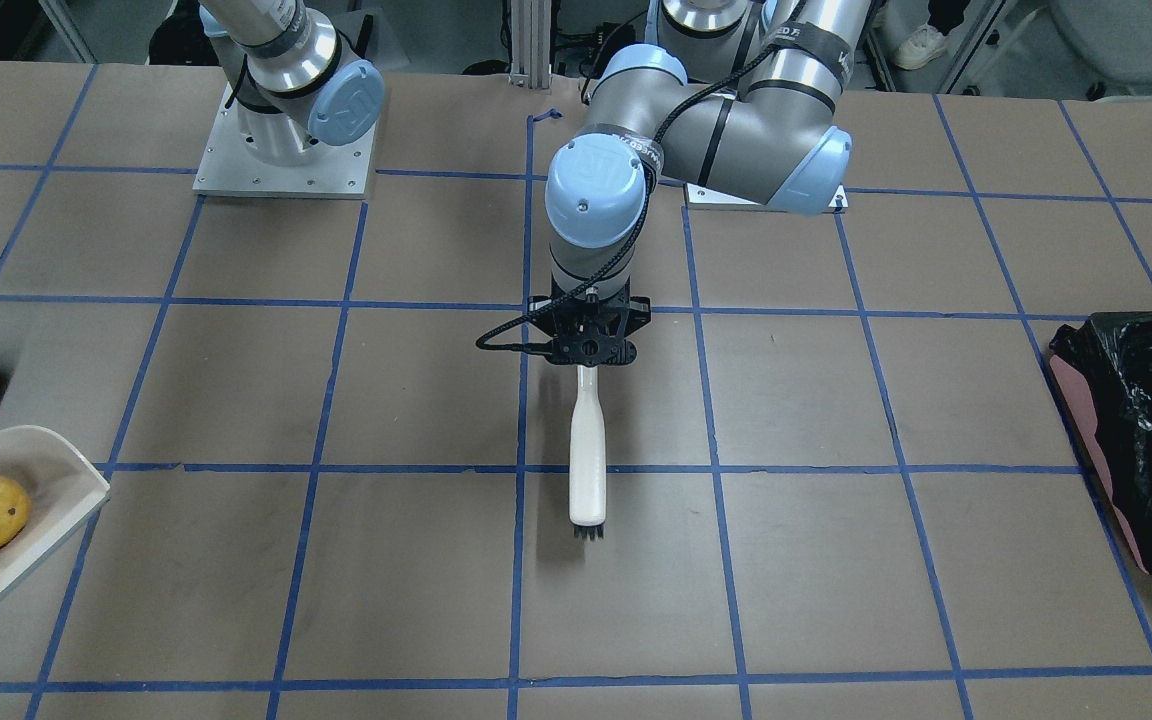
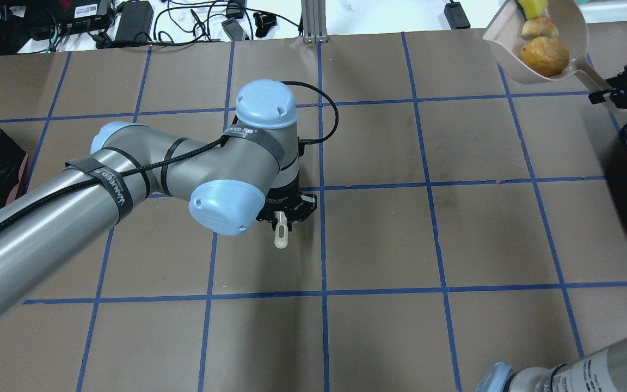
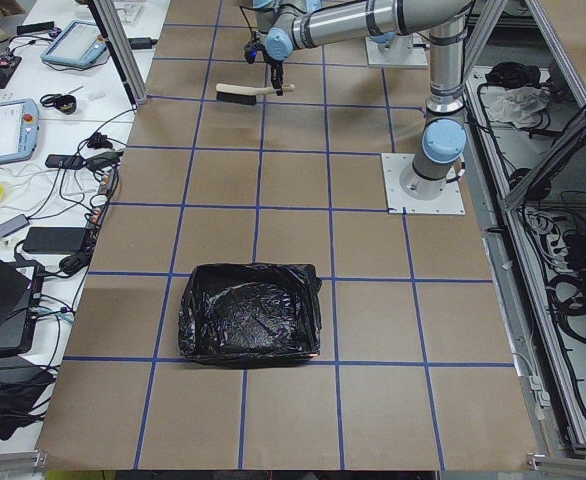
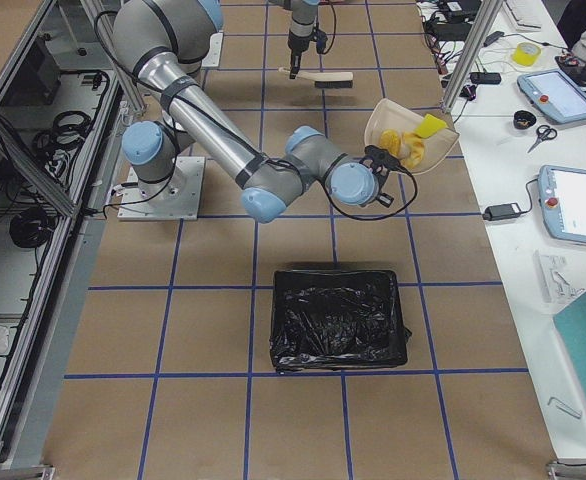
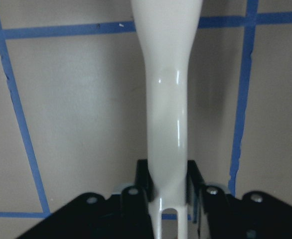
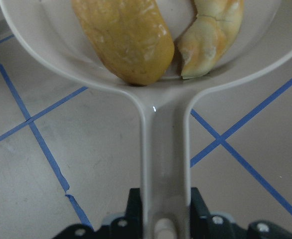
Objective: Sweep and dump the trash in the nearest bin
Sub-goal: 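Tip the dustpan over the black bin with the right gripper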
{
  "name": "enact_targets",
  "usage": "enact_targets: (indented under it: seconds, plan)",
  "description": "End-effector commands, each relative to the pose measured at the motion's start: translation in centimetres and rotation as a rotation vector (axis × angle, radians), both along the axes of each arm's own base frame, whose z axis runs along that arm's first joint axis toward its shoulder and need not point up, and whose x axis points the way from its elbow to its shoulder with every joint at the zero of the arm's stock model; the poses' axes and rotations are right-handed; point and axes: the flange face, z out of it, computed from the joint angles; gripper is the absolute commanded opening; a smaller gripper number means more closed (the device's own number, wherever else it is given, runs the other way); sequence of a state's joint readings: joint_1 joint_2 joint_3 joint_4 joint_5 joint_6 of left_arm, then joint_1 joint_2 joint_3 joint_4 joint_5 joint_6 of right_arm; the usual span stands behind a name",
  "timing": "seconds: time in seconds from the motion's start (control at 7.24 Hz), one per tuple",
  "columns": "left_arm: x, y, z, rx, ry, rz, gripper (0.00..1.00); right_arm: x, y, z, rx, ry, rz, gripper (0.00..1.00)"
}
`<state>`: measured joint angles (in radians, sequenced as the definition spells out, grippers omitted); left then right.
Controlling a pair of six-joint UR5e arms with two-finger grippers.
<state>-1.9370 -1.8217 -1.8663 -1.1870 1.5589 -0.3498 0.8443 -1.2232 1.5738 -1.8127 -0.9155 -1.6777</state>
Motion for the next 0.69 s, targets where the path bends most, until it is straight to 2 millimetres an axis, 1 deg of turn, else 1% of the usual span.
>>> enact_targets:
  seconds: [0.0,0.14,0.28,0.41,0.55]
  plan:
    - [-2.9,4.9,-0.4,0.018,0.021,0.003,0.00,-1.9,-0.3,2.2,0.037,0.142,0.015,0.08]
    - [-4.1,6.4,-0.6,0.029,0.025,-0.007,0.00,-3.2,0.1,3.0,0.078,0.225,0.017,0.08]
    - [-4.5,7.7,-1.4,0.044,0.033,-0.016,0.00,-4.4,0.7,3.6,0.077,0.257,0.020,0.08]
    - [-4.5,8.3,-2.1,0.033,0.044,-0.019,0.00,-6.7,1.5,4.5,0.073,0.305,0.027,0.07]
    - [-4.8,8.9,-2.3,0.056,0.079,-0.021,0.00,-9.9,3.6,5.3,0.094,0.325,0.043,0.07]
